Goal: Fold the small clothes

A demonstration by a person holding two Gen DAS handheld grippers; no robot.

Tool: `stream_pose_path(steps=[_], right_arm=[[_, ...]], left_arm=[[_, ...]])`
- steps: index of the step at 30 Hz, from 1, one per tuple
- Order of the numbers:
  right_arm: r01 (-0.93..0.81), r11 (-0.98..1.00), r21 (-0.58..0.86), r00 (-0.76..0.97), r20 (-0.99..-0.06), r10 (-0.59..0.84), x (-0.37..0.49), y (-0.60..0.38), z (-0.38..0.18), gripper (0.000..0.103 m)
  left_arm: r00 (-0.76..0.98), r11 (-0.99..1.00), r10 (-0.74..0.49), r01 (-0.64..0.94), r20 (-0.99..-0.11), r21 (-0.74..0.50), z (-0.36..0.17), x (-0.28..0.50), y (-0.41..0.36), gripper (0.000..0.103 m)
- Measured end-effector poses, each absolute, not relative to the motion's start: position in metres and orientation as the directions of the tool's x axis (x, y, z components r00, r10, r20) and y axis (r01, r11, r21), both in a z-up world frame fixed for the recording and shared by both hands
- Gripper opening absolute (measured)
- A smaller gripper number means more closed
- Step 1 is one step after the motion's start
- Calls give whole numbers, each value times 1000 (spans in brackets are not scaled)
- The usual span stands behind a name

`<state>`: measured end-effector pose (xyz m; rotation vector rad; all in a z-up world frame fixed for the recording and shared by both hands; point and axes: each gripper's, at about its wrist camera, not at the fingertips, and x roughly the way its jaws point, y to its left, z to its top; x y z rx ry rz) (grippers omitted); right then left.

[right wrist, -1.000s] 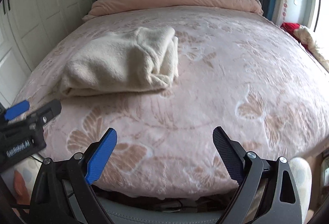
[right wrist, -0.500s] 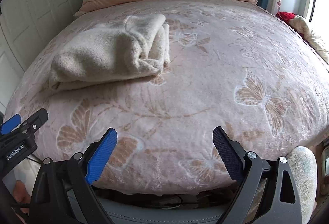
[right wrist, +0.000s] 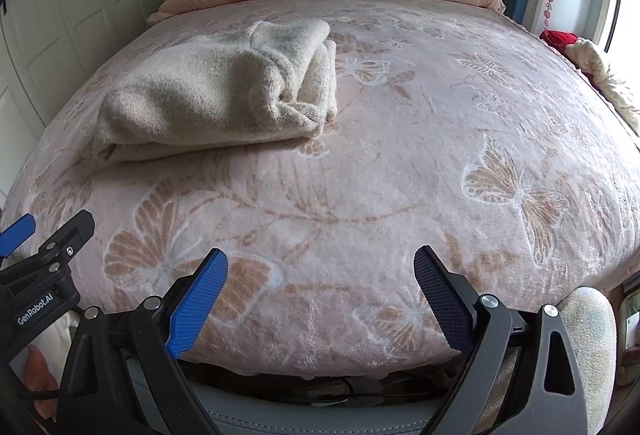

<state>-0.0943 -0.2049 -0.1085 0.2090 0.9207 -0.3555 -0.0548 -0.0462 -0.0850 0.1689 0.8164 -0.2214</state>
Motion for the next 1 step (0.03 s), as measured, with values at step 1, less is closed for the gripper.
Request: stream_pose_path(steps=[1], right_arm=[[386, 922, 23, 554, -805, -212, -95, -204, -109, 93]], left_arm=[[665, 963, -126, 260, -736, 70, -86, -55, -47, 98]])
